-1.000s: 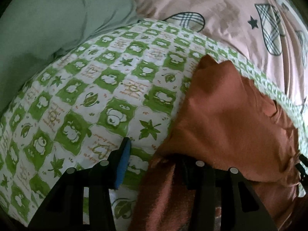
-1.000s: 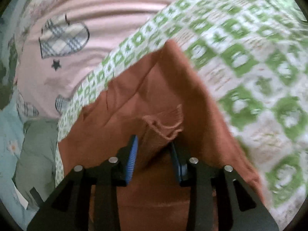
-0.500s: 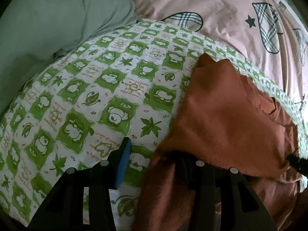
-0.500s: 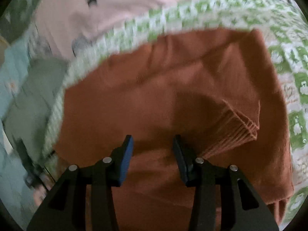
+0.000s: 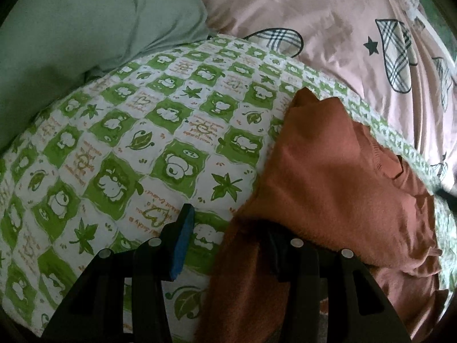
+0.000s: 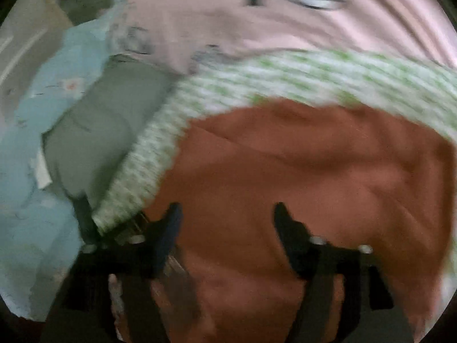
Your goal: Fold small clothes
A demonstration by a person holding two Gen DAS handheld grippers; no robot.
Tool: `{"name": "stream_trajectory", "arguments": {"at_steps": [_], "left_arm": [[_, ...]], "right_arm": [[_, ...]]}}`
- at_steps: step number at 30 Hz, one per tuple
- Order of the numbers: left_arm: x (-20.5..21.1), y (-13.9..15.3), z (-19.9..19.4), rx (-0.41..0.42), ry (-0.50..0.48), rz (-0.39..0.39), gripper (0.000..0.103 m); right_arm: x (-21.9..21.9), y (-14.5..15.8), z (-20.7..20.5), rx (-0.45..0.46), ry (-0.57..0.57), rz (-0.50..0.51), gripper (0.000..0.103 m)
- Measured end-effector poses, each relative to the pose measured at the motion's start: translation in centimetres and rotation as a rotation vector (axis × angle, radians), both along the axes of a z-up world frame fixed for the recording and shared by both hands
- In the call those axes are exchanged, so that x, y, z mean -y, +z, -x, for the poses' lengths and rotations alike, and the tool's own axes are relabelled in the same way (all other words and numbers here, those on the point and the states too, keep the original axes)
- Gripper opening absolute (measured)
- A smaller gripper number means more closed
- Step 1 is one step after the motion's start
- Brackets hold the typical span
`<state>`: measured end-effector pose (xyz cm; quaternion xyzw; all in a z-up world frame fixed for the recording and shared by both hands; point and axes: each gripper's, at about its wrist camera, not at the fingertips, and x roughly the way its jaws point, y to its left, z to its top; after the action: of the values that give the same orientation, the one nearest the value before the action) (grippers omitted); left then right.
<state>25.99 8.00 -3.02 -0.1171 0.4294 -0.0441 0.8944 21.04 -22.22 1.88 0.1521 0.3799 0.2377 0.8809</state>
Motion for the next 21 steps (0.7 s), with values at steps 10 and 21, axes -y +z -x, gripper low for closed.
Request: {"name": "stream_trajectory", "arguments": {"at_steps": [10,21], "left_arm": [[-0.8,-0.5,0.7,0.046,0.012,0.077,0.047],[-1.5,0.2,1.5,0.067,-0.008,0.149,0.046]], "right_arm": [[-10.7,-4.7,-16.9,-0.288,0.326,-0.044,0.083],[-5.3,-3.1,-15.5,-0.105,0.063,-0.322,0.085]]}}
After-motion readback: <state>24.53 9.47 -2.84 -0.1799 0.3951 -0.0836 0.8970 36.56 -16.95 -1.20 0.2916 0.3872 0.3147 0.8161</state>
